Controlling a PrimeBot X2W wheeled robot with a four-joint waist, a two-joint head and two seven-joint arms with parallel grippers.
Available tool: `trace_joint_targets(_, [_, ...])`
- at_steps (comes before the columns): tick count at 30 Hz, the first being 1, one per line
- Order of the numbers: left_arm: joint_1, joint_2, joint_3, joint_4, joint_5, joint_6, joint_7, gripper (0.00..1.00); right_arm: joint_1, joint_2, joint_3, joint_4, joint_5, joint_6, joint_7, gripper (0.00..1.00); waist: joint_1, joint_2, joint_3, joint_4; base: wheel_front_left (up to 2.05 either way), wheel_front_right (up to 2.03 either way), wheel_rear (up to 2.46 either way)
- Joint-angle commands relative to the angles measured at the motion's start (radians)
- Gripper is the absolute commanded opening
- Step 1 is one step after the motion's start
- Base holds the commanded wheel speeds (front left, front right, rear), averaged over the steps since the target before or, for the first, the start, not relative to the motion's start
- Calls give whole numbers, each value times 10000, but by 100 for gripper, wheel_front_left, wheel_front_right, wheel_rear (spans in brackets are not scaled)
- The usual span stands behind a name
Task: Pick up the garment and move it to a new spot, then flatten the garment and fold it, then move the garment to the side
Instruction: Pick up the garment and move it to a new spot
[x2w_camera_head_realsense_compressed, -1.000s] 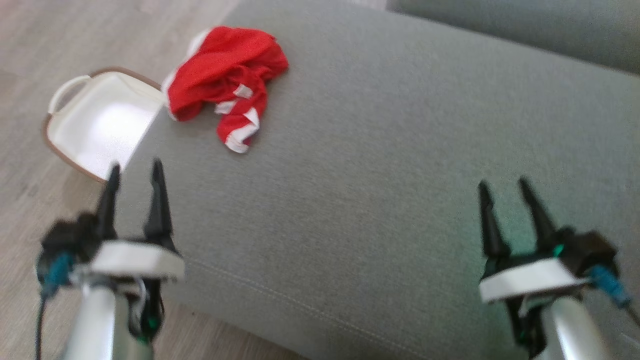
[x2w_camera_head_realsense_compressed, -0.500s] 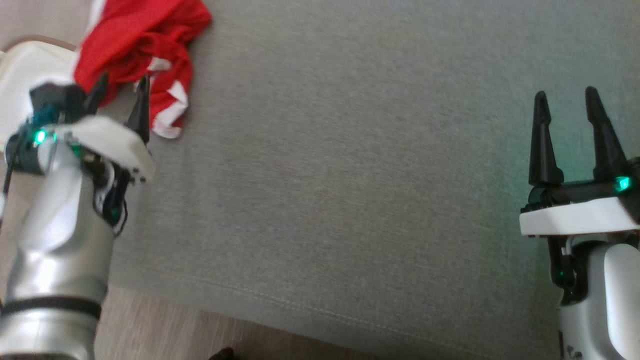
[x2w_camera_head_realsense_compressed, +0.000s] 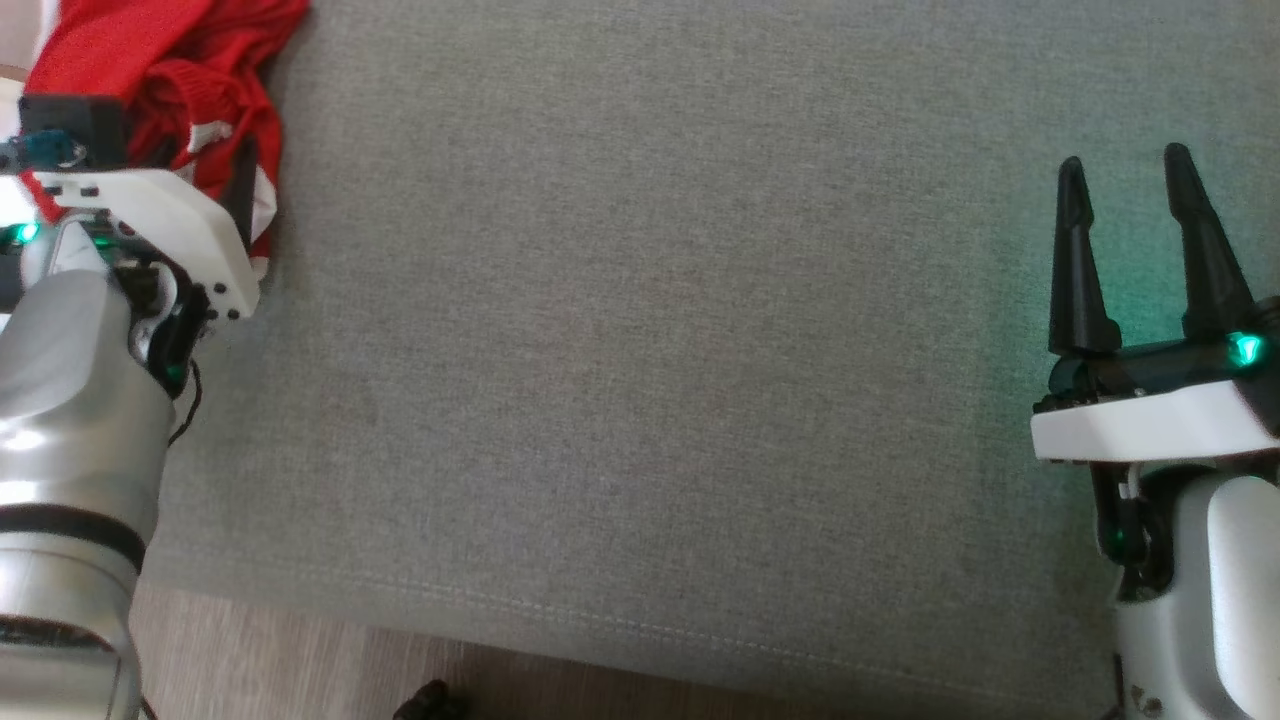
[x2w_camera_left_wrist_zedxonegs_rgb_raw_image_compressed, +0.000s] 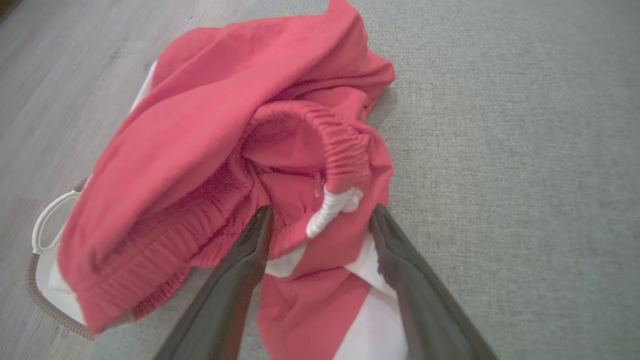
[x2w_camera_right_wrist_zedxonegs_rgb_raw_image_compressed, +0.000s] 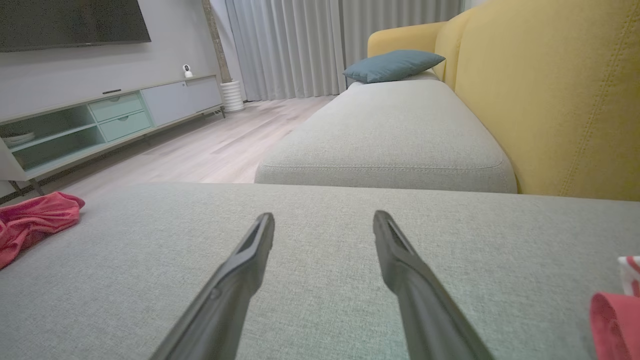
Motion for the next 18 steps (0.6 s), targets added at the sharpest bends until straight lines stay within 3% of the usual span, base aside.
trace_joint_targets(1, [-437,580,189,-24,-152,15,-105,100,-162,-28,295,-400,-100,-9,60,100,-1,0,51,-42,0,0,0])
trace_joint_targets(4, [-591,505,-44,288,-340,15,-126,100,-155,-28,338,-400,-111,-9,56,100,-1,0,78,-85,0,0,0])
trace_joint_targets(5, [-614,486,-139,327,-420,14,-172,18,-149,-28,350,-378,-109,-9,42,100,-1,0,59,-95,0,0,0])
trace_joint_targets(6, [-619,468,-250,339,-492,14,-245,0,-135,-28,364,-340,-101,-9,23,100,-1,0,10,-105,0,0,0])
trace_joint_targets(13, [-552,618,-1014,14,-792,14,-1461,0,39,-28,469,167,235,-9,-295,100,-1,0,-865,-153,0,0,0])
trace_joint_targets(18, [-456,839,-1528,-1036,-845,14,-1980,0,293,-28,549,690,596,-9,-651,100,-1,0,-1900,-267,0,0,0])
